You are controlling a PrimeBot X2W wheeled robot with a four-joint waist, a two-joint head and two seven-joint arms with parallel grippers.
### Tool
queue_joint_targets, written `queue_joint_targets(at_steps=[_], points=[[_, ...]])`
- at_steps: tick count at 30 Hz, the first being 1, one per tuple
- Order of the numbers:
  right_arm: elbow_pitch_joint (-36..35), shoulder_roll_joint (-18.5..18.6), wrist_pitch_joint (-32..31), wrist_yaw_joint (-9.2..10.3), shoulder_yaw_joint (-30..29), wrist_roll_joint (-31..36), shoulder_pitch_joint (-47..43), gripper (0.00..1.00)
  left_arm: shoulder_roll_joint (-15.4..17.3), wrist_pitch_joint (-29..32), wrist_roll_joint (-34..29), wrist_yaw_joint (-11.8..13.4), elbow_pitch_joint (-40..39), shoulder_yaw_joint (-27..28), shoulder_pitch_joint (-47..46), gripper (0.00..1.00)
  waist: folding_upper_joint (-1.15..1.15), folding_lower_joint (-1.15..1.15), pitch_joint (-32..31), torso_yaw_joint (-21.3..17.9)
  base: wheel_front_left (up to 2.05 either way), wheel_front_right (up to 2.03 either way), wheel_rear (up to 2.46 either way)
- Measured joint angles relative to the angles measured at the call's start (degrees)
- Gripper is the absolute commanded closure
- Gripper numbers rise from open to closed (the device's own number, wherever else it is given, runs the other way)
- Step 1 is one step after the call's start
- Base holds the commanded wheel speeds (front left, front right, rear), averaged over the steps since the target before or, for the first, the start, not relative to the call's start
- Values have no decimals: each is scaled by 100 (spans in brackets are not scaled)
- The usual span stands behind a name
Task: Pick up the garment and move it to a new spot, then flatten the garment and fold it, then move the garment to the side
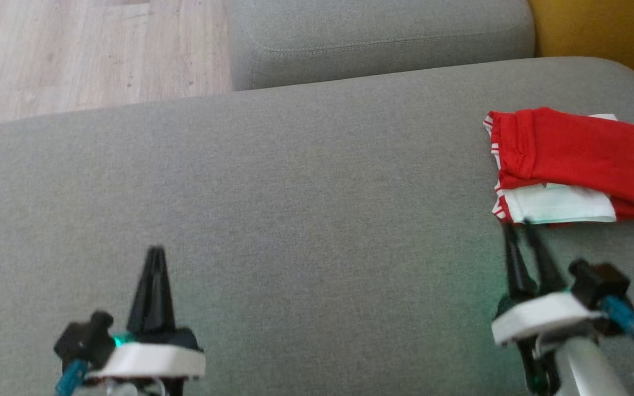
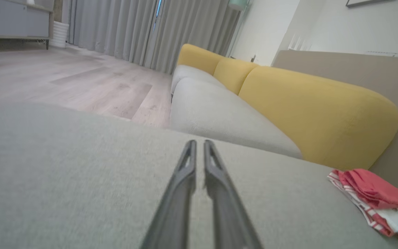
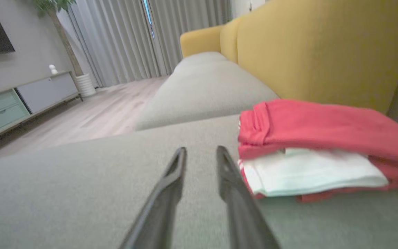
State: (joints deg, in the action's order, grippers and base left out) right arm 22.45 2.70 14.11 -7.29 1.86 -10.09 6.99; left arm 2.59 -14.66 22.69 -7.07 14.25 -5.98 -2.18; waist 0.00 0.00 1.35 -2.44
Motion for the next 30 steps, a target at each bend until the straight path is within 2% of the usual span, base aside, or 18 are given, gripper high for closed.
queue_joint_targets(at_steps=[4,30], points=[[125,-4,-59,0,-15,-177,-224,100,-1,51,169,1,125,1,188,100,0,0,-4,7,0,0,0],[-20,-5,-460,0,-201,-1811,-199,100,8,409,1603,1,129,86,137,100,0,0,-27,56,0,0,0]])
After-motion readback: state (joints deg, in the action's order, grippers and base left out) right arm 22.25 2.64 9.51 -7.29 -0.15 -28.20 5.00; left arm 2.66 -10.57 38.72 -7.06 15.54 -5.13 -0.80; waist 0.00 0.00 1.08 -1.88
